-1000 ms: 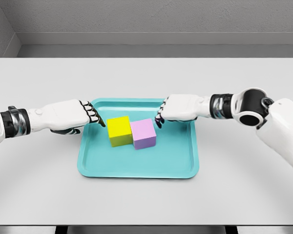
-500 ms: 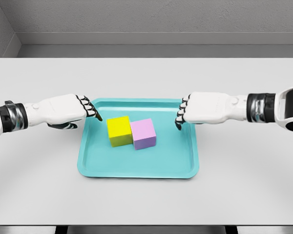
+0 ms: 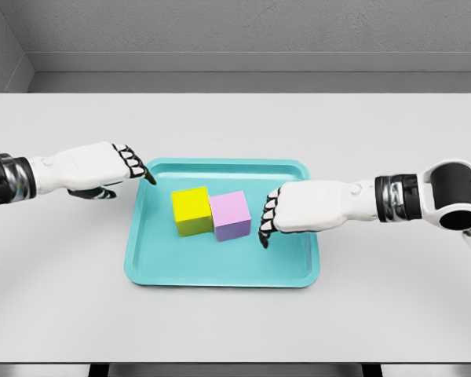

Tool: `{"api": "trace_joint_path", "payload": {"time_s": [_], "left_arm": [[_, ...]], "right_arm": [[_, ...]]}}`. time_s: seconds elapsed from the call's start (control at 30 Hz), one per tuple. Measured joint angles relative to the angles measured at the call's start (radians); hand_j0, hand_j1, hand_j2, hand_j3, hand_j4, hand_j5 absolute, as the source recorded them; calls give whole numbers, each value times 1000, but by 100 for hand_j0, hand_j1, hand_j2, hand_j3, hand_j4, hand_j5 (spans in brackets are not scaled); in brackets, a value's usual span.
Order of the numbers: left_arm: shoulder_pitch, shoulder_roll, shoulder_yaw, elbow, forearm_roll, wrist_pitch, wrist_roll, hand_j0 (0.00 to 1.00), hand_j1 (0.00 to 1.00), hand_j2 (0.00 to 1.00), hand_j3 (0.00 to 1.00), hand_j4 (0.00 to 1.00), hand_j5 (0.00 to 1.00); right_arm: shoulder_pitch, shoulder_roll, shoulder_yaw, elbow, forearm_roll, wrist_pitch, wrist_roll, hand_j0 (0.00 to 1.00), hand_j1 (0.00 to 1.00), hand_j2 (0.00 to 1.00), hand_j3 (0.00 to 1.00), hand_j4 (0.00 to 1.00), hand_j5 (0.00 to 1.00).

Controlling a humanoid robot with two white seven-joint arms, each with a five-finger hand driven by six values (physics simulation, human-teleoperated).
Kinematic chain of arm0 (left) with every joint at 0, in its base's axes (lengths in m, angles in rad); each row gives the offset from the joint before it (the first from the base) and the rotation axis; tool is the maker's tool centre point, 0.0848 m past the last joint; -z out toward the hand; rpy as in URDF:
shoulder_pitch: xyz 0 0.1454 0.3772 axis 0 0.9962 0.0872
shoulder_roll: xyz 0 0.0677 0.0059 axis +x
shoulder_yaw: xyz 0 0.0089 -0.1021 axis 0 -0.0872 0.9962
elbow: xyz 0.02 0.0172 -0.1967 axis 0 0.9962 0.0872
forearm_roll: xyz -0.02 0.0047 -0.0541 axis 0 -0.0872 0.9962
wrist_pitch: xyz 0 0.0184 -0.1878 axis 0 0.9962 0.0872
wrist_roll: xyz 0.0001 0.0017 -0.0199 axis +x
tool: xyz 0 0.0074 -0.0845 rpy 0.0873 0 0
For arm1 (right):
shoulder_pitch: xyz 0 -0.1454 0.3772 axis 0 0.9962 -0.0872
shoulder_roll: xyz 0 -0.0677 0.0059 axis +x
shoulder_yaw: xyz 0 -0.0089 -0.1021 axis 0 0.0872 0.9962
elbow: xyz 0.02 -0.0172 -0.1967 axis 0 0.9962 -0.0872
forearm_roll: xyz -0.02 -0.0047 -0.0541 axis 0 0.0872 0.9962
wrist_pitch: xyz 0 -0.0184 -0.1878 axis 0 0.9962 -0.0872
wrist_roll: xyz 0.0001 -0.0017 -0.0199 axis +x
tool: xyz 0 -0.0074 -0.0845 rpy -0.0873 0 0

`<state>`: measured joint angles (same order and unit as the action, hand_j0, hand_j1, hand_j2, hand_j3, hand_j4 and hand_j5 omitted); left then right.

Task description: Push two cubes

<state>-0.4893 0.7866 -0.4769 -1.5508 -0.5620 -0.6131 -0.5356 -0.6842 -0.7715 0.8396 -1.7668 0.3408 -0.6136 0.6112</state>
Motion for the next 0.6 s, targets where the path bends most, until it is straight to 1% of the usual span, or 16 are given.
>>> {"api": "trace_joint_path", "payload": {"time_s": [0.2, 0.27, 0.47, 0.6], "left_arm": [[-2, 80, 17, 52, 97, 0, 0, 78, 78, 78, 78, 78, 78], [0, 104, 26, 75, 122, 0, 0, 80, 80, 80, 80, 80, 80], [-2, 136, 42, 122, 147, 0, 0, 80, 80, 80, 80, 80, 80], [-2, 142, 45, 132, 154, 0, 0, 80, 80, 80, 80, 80, 80]], "right_arm": [[-2, 39, 43, 0, -6, 0, 0, 54, 54, 54, 54, 54, 54], [-2, 48, 57, 0, -4, 0, 0, 53, 53, 53, 53, 53, 53], [-3, 89, 75, 9, 30, 0, 0, 53, 53, 53, 53, 53, 53], [-8, 123, 79, 48, 48, 0, 0, 53, 53, 53, 53, 53, 53]]}}
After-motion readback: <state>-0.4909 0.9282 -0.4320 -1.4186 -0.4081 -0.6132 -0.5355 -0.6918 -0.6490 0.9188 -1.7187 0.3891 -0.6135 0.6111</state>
